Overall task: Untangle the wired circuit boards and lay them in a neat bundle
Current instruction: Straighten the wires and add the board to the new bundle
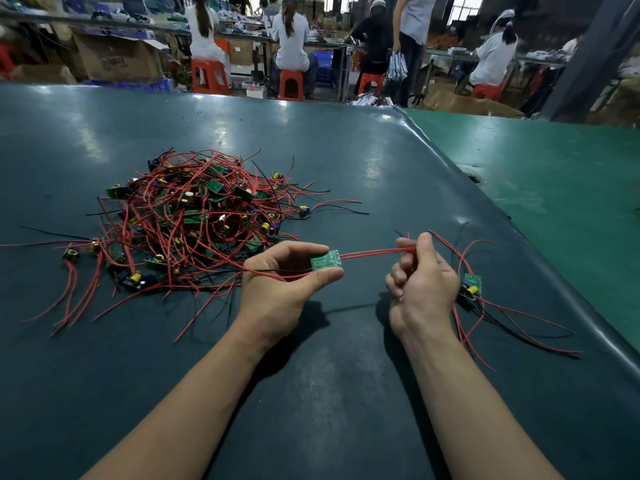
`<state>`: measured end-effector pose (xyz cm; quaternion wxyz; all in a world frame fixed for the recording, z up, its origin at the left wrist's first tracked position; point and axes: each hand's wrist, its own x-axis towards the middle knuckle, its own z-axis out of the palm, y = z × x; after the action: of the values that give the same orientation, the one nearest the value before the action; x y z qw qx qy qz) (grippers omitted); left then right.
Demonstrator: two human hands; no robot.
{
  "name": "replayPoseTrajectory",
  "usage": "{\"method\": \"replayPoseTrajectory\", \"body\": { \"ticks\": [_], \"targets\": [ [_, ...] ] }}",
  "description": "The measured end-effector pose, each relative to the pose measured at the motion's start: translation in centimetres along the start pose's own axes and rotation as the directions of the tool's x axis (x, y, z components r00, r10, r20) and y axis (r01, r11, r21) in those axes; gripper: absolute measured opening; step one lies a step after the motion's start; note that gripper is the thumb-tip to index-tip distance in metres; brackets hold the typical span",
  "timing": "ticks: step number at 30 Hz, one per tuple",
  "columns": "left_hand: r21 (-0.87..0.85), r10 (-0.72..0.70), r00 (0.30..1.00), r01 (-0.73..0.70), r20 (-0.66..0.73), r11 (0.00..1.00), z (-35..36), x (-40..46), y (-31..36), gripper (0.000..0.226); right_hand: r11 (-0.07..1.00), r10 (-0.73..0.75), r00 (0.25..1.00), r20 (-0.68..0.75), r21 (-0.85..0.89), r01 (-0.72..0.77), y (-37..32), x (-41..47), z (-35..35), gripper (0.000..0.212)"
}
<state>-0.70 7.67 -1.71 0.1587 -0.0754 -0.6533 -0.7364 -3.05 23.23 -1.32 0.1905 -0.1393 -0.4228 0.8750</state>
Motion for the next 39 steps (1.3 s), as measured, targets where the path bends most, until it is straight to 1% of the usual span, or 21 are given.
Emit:
{"method": "replayPoseTrajectory", "body": {
  "ticks": [2,4,8,9,11,13,14,15,18,19,23,26,28,29,31,32,33,34,35,37,39],
  "targets": [
    [-0.002,0.003,1.0,-0.003,-0.03,1.0,0.0,0.0,0.0,0.029,0.999,-0.046,0.999,-0.004,-0.03,0.045,0.0,0.0,-0.1,0.037],
    [-0.005,0.014,0.996,-0.014,-0.09,1.0,0.0,0.2,-0.1,0.028,0.999,-0.035,0.999,-0.009,-0.026,0.035,0.0,0.0,-0.1,0.037],
    [-0.087,0.02,0.961,-0.045,-0.274,0.995,-0.9,1.0,-0.3,0.025,0.996,0.094,0.996,-0.006,0.003,-0.094,0.1,-0.3,0.0,0.044],
    [-0.093,0.021,0.957,-0.05,-0.291,0.994,-1.0,1.2,-0.3,0.024,0.991,0.133,0.991,0.032,-0.04,-0.131,0.1,-0.6,0.1,0.04],
    [-0.078,0.032,0.964,-0.055,-0.264,0.995,-0.9,1.1,-0.3,0.025,0.962,0.234,0.947,0.219,-0.193,-0.193,0.3,-1.4,0.4,0.02],
    [-0.056,0.036,0.983,-0.047,-0.179,0.997,-0.6,0.8,-0.4,0.026,0.914,0.371,0.822,0.432,-0.325,-0.241,0.8,-2.6,0.9,0.013],
    [-0.043,0.037,0.991,-0.043,-0.132,0.998,-0.5,0.6,-0.4,0.027,0.903,0.404,0.773,0.489,-0.35,-0.25,1.1,-3.1,1.1,0.012],
    [-0.025,0.043,0.994,-0.046,-0.097,0.999,-0.5,0.5,-0.5,0.028,0.903,0.404,0.764,0.503,-0.351,-0.247,1.2,-3.3,1.2,0.015],
    [0.038,0.068,0.997,-0.066,-0.032,0.997,-0.3,0.3,-0.6,0.031,0.937,0.298,0.853,0.428,-0.303,-0.175,1.0,-2.4,0.9,0.023],
    [0.046,0.066,0.998,-0.065,-0.02,0.997,-0.2,0.2,-0.6,0.031,0.943,0.269,0.868,0.417,-0.297,-0.149,0.8,-2.1,0.8,0.024],
    [0.002,0.047,0.997,-0.047,-0.057,0.999,-0.1,0.2,-0.5,0.029,0.953,0.234,0.869,0.436,-0.281,-0.115,0.5,-1.9,0.5,0.029],
    [-0.018,0.036,0.994,-0.038,-0.103,0.999,-0.3,0.4,-0.4,0.028,0.968,0.169,0.923,0.347,-0.233,-0.09,0.1,-1.3,0.6,0.026],
    [-0.019,0.036,0.993,-0.038,-0.112,0.999,-0.4,0.5,-0.4,0.027,0.987,0.12,0.962,0.244,-0.136,-0.089,-0.4,-0.8,0.4,0.027],
    [-0.038,0.029,0.993,-0.034,-0.114,0.999,-0.5,0.5,-0.4,0.026,0.992,0.124,0.974,0.189,-0.045,-0.117,-0.6,-0.5,0.2,0.03],
    [-0.117,-0.006,0.992,-0.009,-0.125,0.993,-0.6,0.6,-0.4,0.025,0.954,0.213,0.969,0.128,0.185,-0.234,-1.0,-0.1,-0.3,0.039],
    [-0.167,-0.032,0.99,0.009,-0.135,0.986,-0.6,0.7,-0.4,0.025,0.921,0.275,0.951,0.139,0.246,-0.302,-1.1,0.0,-0.5,0.039],
    [-0.218,-0.062,0.988,0.03,-0.139,0.975,-0.7,0.9,-0.4,0.027,0.903,0.327,0.927,0.182,0.228,-0.363,-1.1,-0.2,-0.5,0.034],
    [-0.263,-0.089,0.987,0.052,-0.132,0.963,-0.8,1.0,-0.4,0.029,0.908,0.361,0.9,0.243,0.129,-0.399,-0.8,-0.6,-0.4,0.025],
    [-0.29,-0.11,0.988,0.073,-0.111,0.954,-0.9,1.1,-0.4,0.031,0.919,0.382,0.868,0.316,-0.029,-0.394,-0.4,-1.2,-0.2,0.023],
    [-0.293,-0.12,0.992,0.103,-0.038,0.951,-0.8,1.0,-0.4,0.033,0.906,0.413,0.765,0.494,-0.311,-0.288,0.8,-2.5,0.5,0.035],
    [-0.263,-0.108,0.994,0.107,0.013,0.959,-0.6,0.7,-0.3,0.029,0.902,0.412,0.658,0.631,-0.384,-0.197,1.6,-3.4,0.8,0.04]
  ]
}}
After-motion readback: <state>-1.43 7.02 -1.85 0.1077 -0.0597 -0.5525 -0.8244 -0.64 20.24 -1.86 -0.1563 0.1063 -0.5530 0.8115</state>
